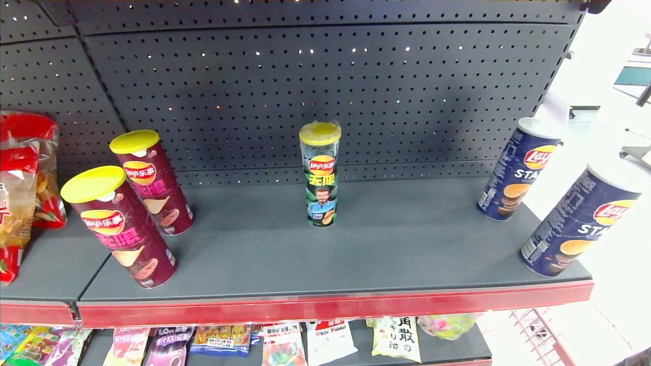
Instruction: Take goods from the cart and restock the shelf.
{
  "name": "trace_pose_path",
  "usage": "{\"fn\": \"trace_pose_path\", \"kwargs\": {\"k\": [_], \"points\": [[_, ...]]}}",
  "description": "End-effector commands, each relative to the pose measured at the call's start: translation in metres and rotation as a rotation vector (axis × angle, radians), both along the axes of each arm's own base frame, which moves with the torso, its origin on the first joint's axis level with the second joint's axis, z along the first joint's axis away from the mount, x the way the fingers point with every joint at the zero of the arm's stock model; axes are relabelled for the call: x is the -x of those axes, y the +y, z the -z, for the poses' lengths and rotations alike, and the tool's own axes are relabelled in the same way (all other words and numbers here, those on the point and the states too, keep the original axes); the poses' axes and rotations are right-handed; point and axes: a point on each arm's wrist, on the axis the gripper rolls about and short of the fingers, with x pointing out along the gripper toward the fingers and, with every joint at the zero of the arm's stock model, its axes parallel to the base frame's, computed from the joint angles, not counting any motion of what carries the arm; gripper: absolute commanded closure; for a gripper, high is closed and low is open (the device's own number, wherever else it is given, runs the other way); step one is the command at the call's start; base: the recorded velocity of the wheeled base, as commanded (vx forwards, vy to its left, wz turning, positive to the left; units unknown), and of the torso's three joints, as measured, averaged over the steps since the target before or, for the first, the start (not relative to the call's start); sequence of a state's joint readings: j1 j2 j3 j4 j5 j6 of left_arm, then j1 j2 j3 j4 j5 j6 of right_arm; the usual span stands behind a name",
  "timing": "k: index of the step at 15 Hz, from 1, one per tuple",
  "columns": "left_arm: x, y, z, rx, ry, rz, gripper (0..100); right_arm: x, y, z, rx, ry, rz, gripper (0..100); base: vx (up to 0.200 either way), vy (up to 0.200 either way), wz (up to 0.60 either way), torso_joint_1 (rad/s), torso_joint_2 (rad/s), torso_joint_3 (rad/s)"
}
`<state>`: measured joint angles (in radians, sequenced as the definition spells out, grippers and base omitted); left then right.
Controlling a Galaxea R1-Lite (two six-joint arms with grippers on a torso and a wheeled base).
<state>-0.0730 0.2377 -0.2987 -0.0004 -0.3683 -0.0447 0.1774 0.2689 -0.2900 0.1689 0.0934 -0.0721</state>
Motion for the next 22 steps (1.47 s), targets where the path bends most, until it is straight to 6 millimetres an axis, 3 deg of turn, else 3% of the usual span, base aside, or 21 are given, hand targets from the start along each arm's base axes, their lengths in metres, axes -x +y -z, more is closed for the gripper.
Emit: {"fn": "trace_pose_path", "kwargs": {"k": [1, 4, 7, 10, 13, 16, 22], "points": [[-0.04, -0.009, -0.04, -0.027, 0.142, 0.297, 0, -0.003, 0.001, -0.001, 0.006, 0.023, 0.004, 100, 0.0, 0.0, 0.0, 0.0, 0.0, 0.0], [-0.123, -0.033, -0.073, -0.131, 0.198, 0.472, 0, -0.004, 0.001, -0.004, 0.004, 0.022, 0.002, 100, 0.0, 0.0, 0.0, 0.0, 0.0, 0.0], [-0.175, -0.065, -0.075, -0.157, 0.295, 0.589, 0, -0.006, 0.001, -0.006, -0.008, 0.032, 0.0, 100, 0.0, 0.0, 0.0, 0.0, 0.0, 0.0], [-0.248, -0.098, -0.072, -0.243, 0.268, 0.628, 0, -0.004, 0.001, -0.007, -0.022, 0.023, 0.005, 100, 0.0, 0.0, 0.0, 0.0, 0.0, 0.0], [-0.286, -0.114, -0.067, -0.253, 0.276, 0.634, 0, -0.003, 0.001, -0.01, -0.024, 0.009, 0.006, 100, 0.0, 0.0, 0.0, 0.0, 0.0, 0.0], [-0.313, -0.116, -0.059, -0.289, 0.264, 0.619, 0, -0.003, 0.0, -0.011, -0.03, 0.008, 0.012, 100, 0.0, 0.0, 0.0, 0.0, 0.0, 0.0], [-0.347, -0.123, -0.057, -0.288, 0.249, 0.604, 0, -0.002, 0.0, -0.011, -0.048, 0.008, 0.02, 100, 0.0, 0.0, 0.0, 0.0, 0.0, 0.0]]}}
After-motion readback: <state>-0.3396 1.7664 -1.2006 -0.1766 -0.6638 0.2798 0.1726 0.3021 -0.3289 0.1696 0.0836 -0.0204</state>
